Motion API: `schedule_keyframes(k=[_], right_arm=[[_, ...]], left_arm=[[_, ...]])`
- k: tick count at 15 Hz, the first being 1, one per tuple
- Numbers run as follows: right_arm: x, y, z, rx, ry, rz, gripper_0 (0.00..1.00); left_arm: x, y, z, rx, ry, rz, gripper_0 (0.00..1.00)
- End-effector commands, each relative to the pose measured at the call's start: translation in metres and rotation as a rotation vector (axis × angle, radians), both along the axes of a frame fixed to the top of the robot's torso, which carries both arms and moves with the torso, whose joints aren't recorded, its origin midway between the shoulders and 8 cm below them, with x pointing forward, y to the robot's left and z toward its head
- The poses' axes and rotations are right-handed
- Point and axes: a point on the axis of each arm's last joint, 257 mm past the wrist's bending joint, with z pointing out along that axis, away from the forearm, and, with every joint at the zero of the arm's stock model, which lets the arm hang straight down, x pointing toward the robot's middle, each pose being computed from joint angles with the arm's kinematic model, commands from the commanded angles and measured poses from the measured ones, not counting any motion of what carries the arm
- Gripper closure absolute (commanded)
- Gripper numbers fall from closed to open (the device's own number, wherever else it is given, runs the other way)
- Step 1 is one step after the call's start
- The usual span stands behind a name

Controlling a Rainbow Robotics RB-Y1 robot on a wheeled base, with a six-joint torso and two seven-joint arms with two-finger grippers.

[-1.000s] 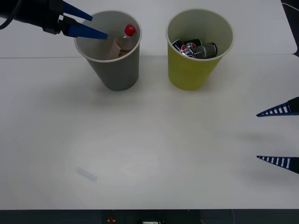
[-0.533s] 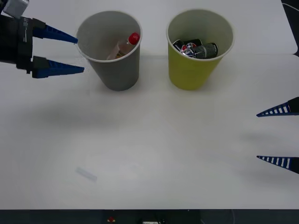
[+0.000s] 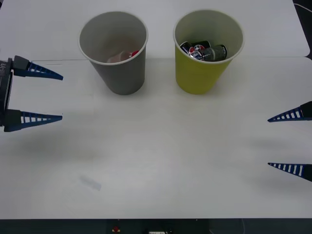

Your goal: Put the can into the green bin and the plastic bottle into the gray bin

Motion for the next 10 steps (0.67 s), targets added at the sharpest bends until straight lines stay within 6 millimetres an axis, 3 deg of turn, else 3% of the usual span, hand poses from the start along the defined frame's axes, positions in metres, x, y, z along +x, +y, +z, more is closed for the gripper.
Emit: schedule_keyframes(k=[1, 5, 10], right_arm=[[0.0, 0.0, 0.0, 0.0, 0.0, 0.0, 0.0], [0.0, 0.0, 0.0, 0.0, 0.0, 0.0, 0.0], [0.0, 0.0, 0.0, 0.0, 0.0, 0.0, 0.0]], left_arm=[[-0.021, 0.011, -0.019, 0.009, -0.029, -0.023, 0.0], [-0.049, 0.02, -0.04, 0.04, -0.028, -0.055, 0.0], [-0.069, 0.022, -0.052, 0.072, -0.056, -0.105, 0.0]])
